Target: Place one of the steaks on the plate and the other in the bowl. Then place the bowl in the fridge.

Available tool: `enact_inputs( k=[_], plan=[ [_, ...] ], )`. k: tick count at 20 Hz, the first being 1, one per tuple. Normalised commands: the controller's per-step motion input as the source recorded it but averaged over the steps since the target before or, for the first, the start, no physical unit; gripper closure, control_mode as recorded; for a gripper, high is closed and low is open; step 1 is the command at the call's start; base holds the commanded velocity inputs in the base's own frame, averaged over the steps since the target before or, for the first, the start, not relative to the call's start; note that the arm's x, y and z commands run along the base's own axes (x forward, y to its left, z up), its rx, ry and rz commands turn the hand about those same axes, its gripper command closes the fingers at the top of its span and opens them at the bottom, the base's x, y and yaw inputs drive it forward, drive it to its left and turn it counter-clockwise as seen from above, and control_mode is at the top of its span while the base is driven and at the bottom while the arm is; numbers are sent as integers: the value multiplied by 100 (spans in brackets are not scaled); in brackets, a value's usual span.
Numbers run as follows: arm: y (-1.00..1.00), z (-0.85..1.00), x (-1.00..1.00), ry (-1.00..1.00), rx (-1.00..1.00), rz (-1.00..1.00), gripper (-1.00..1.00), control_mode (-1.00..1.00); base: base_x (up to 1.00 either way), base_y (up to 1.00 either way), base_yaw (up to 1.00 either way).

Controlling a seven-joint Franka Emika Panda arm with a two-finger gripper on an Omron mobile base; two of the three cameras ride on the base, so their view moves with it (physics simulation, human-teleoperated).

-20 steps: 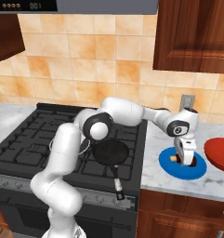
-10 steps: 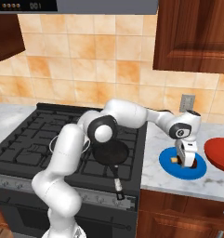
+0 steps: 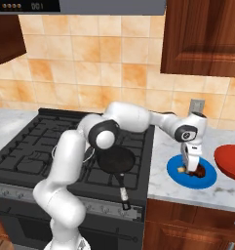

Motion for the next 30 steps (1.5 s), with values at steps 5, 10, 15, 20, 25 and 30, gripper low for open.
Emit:
enact_inputs(
  k=[5,10,15,20,25,30],
  plan=[
    [63,28,-31,5,-3,1,-100,-100,0,0,0],
    [96,64,-86,-2,0,13,-100,-100,0,0,0],
    [95,52,-90,-15,-1,41,-100,-100,0,0,0],
    [100,67,-35,-37,-11,46,-100,-100,0,0,0],
    [100,52,-6,-24,-5,40,-100,-100,0,0,0],
    [92,54,-14,0,-5,38,-100,-100,0,0,0]
  ],
)
